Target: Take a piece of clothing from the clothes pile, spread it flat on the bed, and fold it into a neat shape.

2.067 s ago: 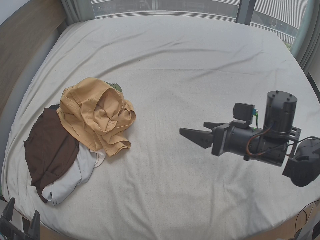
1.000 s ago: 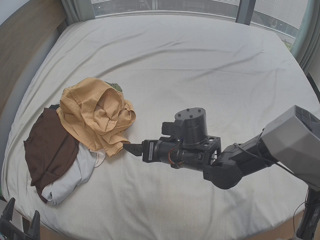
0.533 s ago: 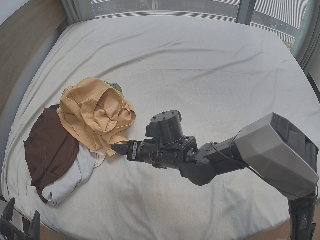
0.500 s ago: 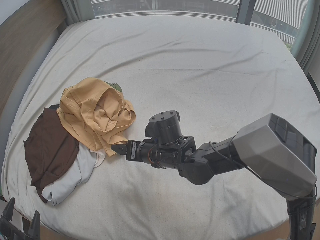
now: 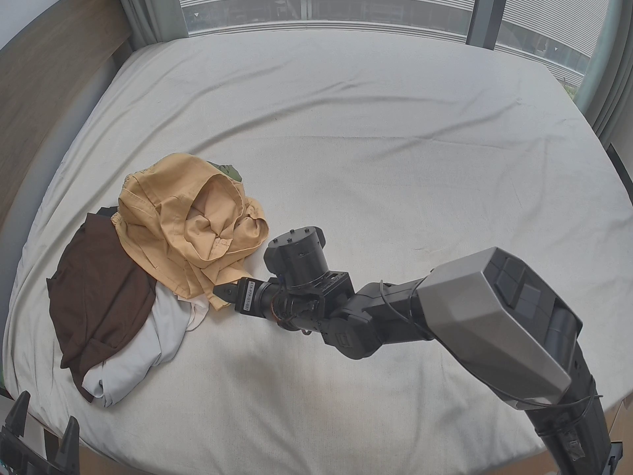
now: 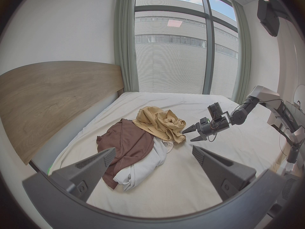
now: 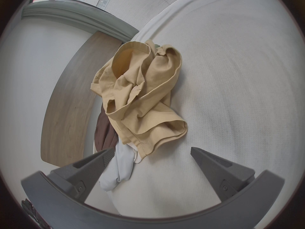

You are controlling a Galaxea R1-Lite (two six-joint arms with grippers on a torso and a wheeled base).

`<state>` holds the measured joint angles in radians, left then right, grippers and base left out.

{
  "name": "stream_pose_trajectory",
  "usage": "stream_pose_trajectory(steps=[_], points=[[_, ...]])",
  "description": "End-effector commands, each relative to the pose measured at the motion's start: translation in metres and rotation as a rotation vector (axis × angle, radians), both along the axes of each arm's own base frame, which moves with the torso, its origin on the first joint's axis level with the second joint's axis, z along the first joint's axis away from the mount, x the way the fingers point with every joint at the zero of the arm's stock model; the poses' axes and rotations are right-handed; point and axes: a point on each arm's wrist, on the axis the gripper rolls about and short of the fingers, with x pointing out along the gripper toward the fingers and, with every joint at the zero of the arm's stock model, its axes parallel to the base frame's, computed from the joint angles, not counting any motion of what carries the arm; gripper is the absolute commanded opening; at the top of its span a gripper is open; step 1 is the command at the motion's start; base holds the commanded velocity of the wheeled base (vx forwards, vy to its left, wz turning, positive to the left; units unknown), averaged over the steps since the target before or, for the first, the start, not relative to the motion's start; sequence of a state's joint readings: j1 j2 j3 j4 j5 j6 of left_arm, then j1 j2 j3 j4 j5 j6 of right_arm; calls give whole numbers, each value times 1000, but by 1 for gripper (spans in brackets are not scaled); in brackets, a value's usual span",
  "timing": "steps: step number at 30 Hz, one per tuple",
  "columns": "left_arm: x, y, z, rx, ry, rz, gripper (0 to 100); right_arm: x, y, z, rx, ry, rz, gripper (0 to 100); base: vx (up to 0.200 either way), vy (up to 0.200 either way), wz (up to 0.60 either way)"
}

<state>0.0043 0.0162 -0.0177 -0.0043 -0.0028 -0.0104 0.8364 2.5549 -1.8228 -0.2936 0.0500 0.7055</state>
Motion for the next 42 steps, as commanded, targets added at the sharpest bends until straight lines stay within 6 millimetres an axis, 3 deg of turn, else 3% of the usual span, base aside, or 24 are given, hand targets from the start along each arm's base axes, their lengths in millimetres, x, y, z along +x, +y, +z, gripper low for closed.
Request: stream_pose_trajectory(steps=[1,7,12,13,24,33,34,42], points=[[0,0,-5,0,1,0,100,5,5,-13,-6,12,-5,100,0,0,0],[0,0,-5,-2,1,0,100,15,15,-14,26,1,-38,100,0,0,0],[0,0,-5,-2,1,0,100,15,15,-37,-21,55,-51,100,0,0,0],[0,0,-5,-2,1,0,100,14,15,-39,-30,66,-52,0,0,0,0],[0,0,-5,-2,1,0,100,19,11,-65,-79,90,-95,0,0,0,0],[0,0,-5,-2,1,0,100,12,17,-58,-74,74,-94,0,0,0,0],[0,0,-5,-2,1,0,100,11,18,-57,-73,73,-93,100,0,0,0],[0,0,-5,-2,1,0,100,2,26,-38,-45,42,-79,100,0,0,0]])
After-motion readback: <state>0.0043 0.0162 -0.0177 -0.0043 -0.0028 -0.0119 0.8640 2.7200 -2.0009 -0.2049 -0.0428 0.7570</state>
